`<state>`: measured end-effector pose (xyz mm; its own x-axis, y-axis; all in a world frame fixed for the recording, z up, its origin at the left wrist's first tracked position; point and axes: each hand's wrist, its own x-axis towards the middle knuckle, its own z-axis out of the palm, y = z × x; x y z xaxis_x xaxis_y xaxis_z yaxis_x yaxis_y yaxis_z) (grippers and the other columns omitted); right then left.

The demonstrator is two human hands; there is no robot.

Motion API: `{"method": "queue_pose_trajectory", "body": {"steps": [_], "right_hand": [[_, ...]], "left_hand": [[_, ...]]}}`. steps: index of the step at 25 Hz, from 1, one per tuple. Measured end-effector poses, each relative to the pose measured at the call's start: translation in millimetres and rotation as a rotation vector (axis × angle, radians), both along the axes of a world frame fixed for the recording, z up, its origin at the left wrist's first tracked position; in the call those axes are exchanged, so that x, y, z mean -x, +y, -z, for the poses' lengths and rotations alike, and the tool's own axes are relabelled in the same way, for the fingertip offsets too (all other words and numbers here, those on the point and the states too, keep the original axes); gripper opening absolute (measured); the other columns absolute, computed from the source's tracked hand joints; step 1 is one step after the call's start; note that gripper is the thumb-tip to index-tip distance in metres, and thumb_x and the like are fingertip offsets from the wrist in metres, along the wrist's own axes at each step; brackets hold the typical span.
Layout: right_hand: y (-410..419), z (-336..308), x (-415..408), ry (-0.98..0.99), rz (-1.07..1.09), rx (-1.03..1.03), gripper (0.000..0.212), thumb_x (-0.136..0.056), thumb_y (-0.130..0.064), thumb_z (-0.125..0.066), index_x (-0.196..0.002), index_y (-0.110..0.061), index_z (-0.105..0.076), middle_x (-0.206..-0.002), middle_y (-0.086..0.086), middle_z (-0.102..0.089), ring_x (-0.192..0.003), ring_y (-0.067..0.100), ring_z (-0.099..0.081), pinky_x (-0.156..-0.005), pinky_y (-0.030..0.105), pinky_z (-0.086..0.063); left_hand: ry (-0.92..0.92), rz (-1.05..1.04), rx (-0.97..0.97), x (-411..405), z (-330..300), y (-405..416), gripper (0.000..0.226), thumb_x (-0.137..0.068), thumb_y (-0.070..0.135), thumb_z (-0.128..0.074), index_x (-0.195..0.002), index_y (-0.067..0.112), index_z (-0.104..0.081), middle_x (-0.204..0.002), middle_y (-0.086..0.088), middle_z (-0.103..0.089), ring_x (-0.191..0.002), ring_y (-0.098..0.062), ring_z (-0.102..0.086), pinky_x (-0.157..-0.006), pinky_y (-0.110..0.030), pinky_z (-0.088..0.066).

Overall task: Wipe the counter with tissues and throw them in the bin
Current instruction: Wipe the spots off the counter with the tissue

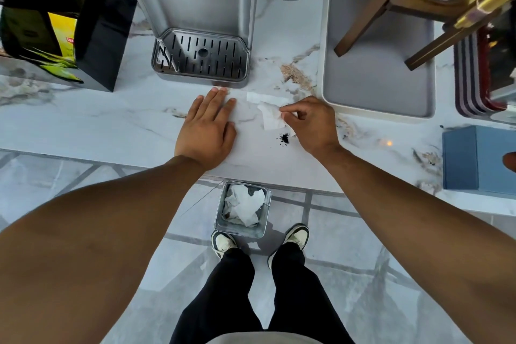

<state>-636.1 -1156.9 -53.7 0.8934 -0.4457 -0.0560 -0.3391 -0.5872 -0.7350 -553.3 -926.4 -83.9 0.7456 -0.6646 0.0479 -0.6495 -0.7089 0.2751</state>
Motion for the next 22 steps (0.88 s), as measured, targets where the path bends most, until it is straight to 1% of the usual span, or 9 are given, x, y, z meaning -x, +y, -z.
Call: {"method": "queue_pose_trajectory", "body": {"steps": [2,5,10,13,14,18,20,22], "right_hand": [[2,1,3,0.002,0.025,-0.010,0.011,-0.081,-0.014,-0.078,-0.090,-0.021,-0.080,-0.078,-0.005,-0.063,-0.063,0.003,-0.055,-0.071,0.020,-0.050],[7,1,8,0.024,0.047,-0.015,0.010,-0.081,-0.015,-0.078,-0.088,-0.021,-0.080,-0.078,-0.010,-0.059,-0.064,-0.001,-0.055,-0.074,0.017,-0.048],[18,2,23,0.045,0.048,-0.033,0.009,-0.082,-0.015,-0.076,-0.088,-0.021,-0.079,-0.087,-0.002,-0.066,-0.068,0.001,-0.058,-0.076,0.016,-0.049],[26,3,36,0.052,0.041,-0.068,0.009,-0.083,-0.015,-0.076,-0.088,-0.022,-0.079,-0.089,-0.001,-0.067,-0.070,0.006,-0.062,-0.071,0.011,-0.049],[30,4,41,0.054,0.039,-0.079,0.009,-0.083,-0.016,-0.077,-0.088,-0.022,-0.079,-0.090,0.000,-0.067,-0.071,0.007,-0.063,-0.071,0.012,-0.050],[47,6,62,0.045,0.014,-0.074,0.010,-0.082,-0.015,-0.077,-0.088,-0.021,-0.079,-0.088,0.002,-0.065,-0.068,0.009,-0.062,-0.077,0.025,-0.055],[56,6,73,0.033,0.000,-0.067,0.009,-0.081,-0.014,-0.077,-0.088,-0.020,-0.079,-0.085,0.002,-0.064,-0.065,0.008,-0.061,-0.075,0.027,-0.055],[63,7,81,0.028,-0.007,-0.076,0.009,-0.081,-0.013,-0.077,-0.088,-0.019,-0.079,-0.084,0.001,-0.063,-0.064,0.007,-0.060,-0.073,0.026,-0.055]], "left_hand": [[0.002,-0.001,-0.002,0,0,0,0.054,-0.099,0.030,-0.036,-0.149,0.010,-0.042,-0.161,-0.012,-0.031,-0.152,-0.027,-0.021,-0.125,-0.046,-0.016],[0.000,-0.006,0.000,0,0,0,0.055,-0.098,0.031,-0.036,-0.149,0.010,-0.041,-0.161,-0.013,-0.031,-0.152,-0.027,-0.021,-0.125,-0.046,-0.016],[0.006,-0.007,-0.003,1,-1,0,0.055,-0.098,0.031,-0.036,-0.149,0.010,-0.041,-0.162,-0.012,-0.030,-0.152,-0.027,-0.021,-0.125,-0.045,-0.015],[0.010,-0.006,-0.003,1,0,0,0.055,-0.098,0.031,-0.035,-0.149,0.010,-0.041,-0.162,-0.013,-0.030,-0.152,-0.028,-0.021,-0.125,-0.046,-0.014],[0.009,-0.007,-0.007,1,0,0,0.056,-0.098,0.031,-0.035,-0.149,0.010,-0.041,-0.162,-0.012,-0.030,-0.152,-0.028,-0.021,-0.125,-0.046,-0.014],[0.012,-0.006,-0.015,2,-1,-1,0.057,-0.098,0.033,-0.032,-0.150,0.010,-0.039,-0.162,-0.012,-0.029,-0.153,-0.028,-0.020,-0.126,-0.046,-0.014],[0.010,-0.006,-0.015,2,-1,0,0.057,-0.099,0.033,-0.032,-0.150,0.010,-0.040,-0.162,-0.012,-0.029,-0.152,-0.028,-0.020,-0.126,-0.046,-0.014],[0.010,-0.013,-0.011,3,-1,0,0.057,-0.098,0.033,-0.032,-0.150,0.010,-0.040,-0.162,-0.012,-0.030,-0.152,-0.028,-0.021,-0.126,-0.045,-0.014]]}}
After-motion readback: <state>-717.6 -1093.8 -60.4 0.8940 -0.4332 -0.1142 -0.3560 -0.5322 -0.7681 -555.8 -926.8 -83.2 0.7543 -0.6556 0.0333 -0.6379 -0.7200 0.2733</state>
